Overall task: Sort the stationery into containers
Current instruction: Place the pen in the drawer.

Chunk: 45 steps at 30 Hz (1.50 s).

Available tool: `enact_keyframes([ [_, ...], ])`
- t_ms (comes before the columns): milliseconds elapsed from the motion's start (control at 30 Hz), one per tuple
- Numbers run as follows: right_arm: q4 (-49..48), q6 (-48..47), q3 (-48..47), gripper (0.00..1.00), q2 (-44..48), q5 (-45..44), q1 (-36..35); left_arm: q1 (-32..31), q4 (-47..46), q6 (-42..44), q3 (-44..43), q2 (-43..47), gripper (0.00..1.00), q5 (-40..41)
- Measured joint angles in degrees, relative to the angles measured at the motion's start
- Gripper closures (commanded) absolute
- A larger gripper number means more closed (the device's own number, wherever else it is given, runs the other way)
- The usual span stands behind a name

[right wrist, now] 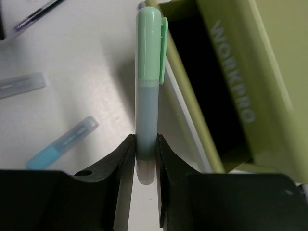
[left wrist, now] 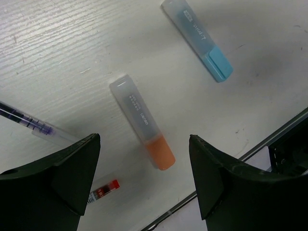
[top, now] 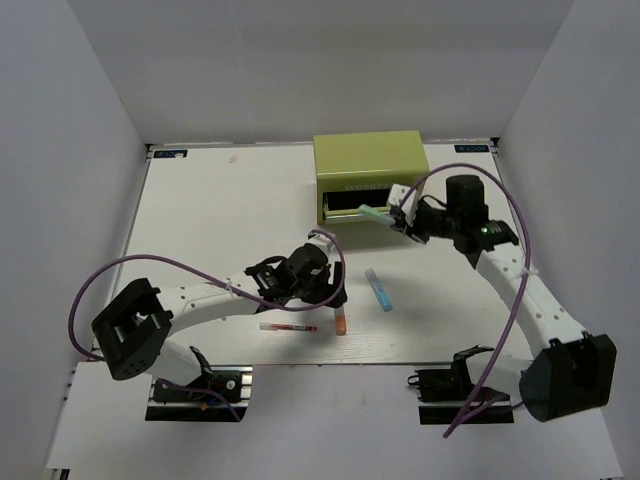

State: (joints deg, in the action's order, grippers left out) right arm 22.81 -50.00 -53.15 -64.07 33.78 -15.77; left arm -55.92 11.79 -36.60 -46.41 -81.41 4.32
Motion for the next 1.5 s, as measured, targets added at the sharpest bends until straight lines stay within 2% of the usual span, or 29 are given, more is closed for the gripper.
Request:
enact_keyframes([
  [167, -2.6, -3.3, -11.9, 1.0, -11.1, -1.0, 0.0, 0.0, 0.0, 0.0, 0.2, -2.5, 0.16, -0.9],
  [367, -2.3, -10.3, -21.6, 1.0, -22.0, -4.9, -0.1, -0.1, 0.6, -0.1, 0.2, -6.0, 0.16, -1.8],
  [567, 2.1, -17.4, -25.5, 1.0, -28.5, -7.2, -0.1, -0.1, 1.2, -0.3, -0.7, -8.1, 0.16, -1.9],
  [633, 3.8, -19.1, -25.5, 0.97, -29.0, -7.8, -0.1, -0.1, 1.2, -0.2, -1.6, -9.2, 0.16, -2.0],
  [767, 5.8, -21.2, -25.6, 0.8, -29.1, -8.7, -0.1, -0.1, 1.3, -0.1, -2.7, -10.9, 0.16, -2.3],
  [800, 6.2, -21.4, -25.6, 0.62, -29.1, -8.9, -0.1, -0.1, 1.3, 0.0, -3.0, -11.3, 0.16, -2.4],
  [867, 6.5, -21.3, -25.6, 0.45, -29.1, -9.2, -0.1, -0.1, 1.4, 0.2, -3.6, -12.0, 0.16, -2.5],
  [1200, 6.5, -18.4, -25.7, 0.43, -28.8, -9.2, -0.1, -0.3, 1.5, 0.8, -5.7, -14.0, 0.22, -2.9],
  [1367, 4.6, -13.9, -25.6, 0.43, -26.2, -9.2, 0.0, -0.5, 2.8, 0.4, -8.2, -16.3, 0.39, -2.9],
  [1500, 1.8, -9.9, -22.4, 0.43, -21.4, -9.0, 0.0, -0.8, 6.5, -1.1, -13.2, -20.1, 0.45, -2.4],
])
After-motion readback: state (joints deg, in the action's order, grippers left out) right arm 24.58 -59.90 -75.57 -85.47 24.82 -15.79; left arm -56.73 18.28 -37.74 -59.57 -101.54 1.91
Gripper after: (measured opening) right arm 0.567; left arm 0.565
